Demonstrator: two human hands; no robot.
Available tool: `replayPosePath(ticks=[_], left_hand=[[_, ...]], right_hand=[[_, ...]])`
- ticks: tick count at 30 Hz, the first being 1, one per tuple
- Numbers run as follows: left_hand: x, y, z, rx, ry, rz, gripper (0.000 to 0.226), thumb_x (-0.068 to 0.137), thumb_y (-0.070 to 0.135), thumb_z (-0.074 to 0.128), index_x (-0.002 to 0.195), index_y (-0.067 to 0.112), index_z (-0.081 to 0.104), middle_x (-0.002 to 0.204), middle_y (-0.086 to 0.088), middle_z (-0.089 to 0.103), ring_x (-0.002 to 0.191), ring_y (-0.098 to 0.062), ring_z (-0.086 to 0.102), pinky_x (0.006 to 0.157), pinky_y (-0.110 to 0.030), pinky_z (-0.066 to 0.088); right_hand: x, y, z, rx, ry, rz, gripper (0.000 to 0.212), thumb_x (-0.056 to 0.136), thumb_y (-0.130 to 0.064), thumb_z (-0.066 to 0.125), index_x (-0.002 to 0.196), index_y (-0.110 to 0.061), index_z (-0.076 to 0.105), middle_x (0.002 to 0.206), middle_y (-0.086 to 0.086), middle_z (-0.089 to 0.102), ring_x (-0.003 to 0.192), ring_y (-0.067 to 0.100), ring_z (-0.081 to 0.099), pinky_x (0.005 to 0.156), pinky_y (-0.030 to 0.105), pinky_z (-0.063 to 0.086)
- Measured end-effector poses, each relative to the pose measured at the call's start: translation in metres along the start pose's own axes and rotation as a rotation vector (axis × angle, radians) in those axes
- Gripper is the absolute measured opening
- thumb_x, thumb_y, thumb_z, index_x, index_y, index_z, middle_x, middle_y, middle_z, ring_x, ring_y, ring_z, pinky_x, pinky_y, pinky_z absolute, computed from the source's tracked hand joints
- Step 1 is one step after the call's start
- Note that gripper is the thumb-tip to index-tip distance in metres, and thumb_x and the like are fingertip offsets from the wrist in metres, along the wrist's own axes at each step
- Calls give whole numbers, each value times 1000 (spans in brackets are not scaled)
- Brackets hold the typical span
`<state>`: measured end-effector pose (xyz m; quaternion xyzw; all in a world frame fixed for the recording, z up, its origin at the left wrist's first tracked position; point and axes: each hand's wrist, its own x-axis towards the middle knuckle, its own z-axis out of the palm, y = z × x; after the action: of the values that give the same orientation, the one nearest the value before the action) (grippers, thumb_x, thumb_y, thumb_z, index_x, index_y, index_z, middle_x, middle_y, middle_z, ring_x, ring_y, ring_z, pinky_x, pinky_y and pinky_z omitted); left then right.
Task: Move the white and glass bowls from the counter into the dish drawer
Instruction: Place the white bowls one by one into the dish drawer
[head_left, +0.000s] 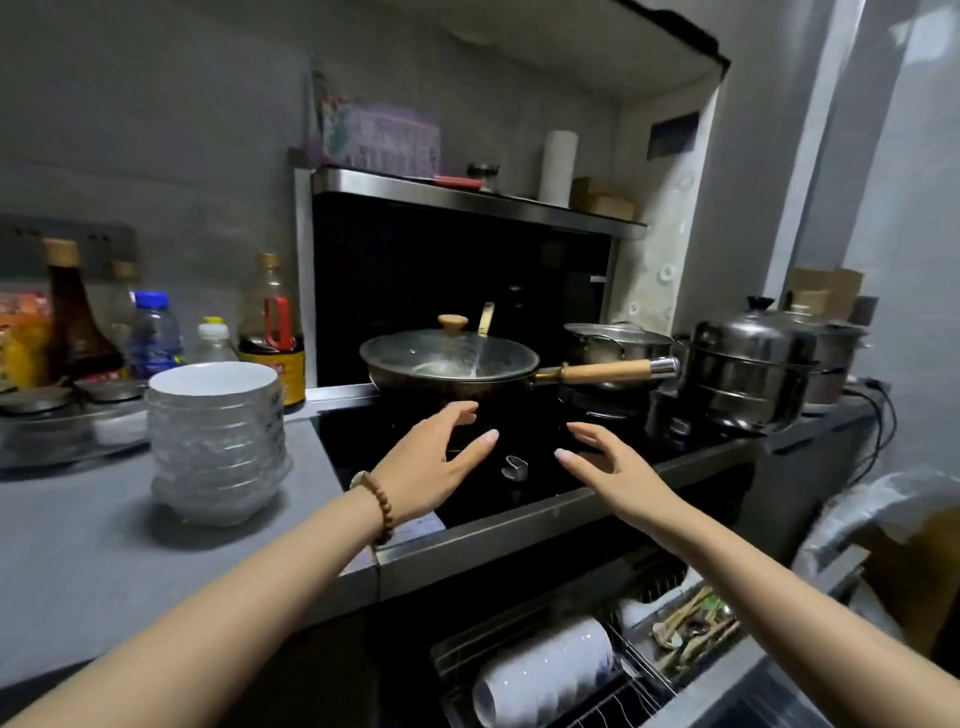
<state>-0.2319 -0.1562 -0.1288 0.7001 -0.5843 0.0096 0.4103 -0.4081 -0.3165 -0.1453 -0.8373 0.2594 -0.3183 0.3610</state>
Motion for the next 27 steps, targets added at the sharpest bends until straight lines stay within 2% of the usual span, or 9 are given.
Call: replayPosePath(ticks=[2, 4, 9, 12, 17, 23, 27], left_hand=[[-5, -4, -30, 40, 58, -4, 58, 90, 50, 45, 140, 21, 35, 139, 5, 48, 130, -9, 40, 103, -22, 32], [-12, -10, -57, 87, 116, -14, 57, 90, 48, 46, 139, 19, 37, 138, 2, 49, 129, -11, 41, 105, -26, 33], [-33, -34, -117, 192, 292, -48, 51, 89, 44, 51, 132, 18, 46, 134, -1, 52, 126, -14, 43, 103, -26, 32], [-46, -53, -147, 201, 355, -137, 48, 90, 44, 51, 131, 19, 47, 134, -1, 52, 126, -16, 44, 101, -26, 32], [-65, -88, -180, 124, 384, -306, 50, 91, 42, 50, 133, 15, 44, 139, -5, 48, 128, -18, 43, 101, -28, 33], [-74, -121, -195, 41, 390, -432, 54, 89, 42, 51, 135, 14, 41, 142, -7, 44, 130, -21, 40, 101, -32, 34], [-71, -138, -198, 36, 381, -451, 57, 86, 46, 54, 133, 16, 42, 142, -6, 44, 129, -19, 40, 98, -29, 33]], right_hand=[[9, -22, 13, 17, -33, -44, 54, 86, -41, 63, 136, -26, 47, 144, -2, 46, 126, 14, 51, 102, 28, 43], [18, -42, 30, 27, -68, -85, 56, 85, -43, 62, 136, -28, 46, 144, -3, 45, 127, 14, 50, 93, 23, 46], [35, -88, 75, 59, -152, -163, 59, 84, -42, 65, 137, -26, 45, 145, -1, 45, 127, 15, 50, 106, 32, 40], [42, -112, 101, 85, -202, -199, 62, 85, -40, 65, 140, -23, 43, 147, 0, 43, 129, 16, 49, 108, 32, 39], [54, -140, 144, 103, -254, -234, 61, 86, -39, 64, 140, -21, 42, 146, -2, 44, 128, 16, 49, 105, 30, 41], [71, -157, 186, 118, -321, -244, 60, 85, -42, 64, 138, -24, 43, 146, -3, 44, 131, 18, 46, 109, 36, 40], [85, -167, 208, 138, -349, -255, 57, 84, -42, 66, 135, -26, 45, 144, -5, 45, 130, 17, 46, 101, 25, 40]])
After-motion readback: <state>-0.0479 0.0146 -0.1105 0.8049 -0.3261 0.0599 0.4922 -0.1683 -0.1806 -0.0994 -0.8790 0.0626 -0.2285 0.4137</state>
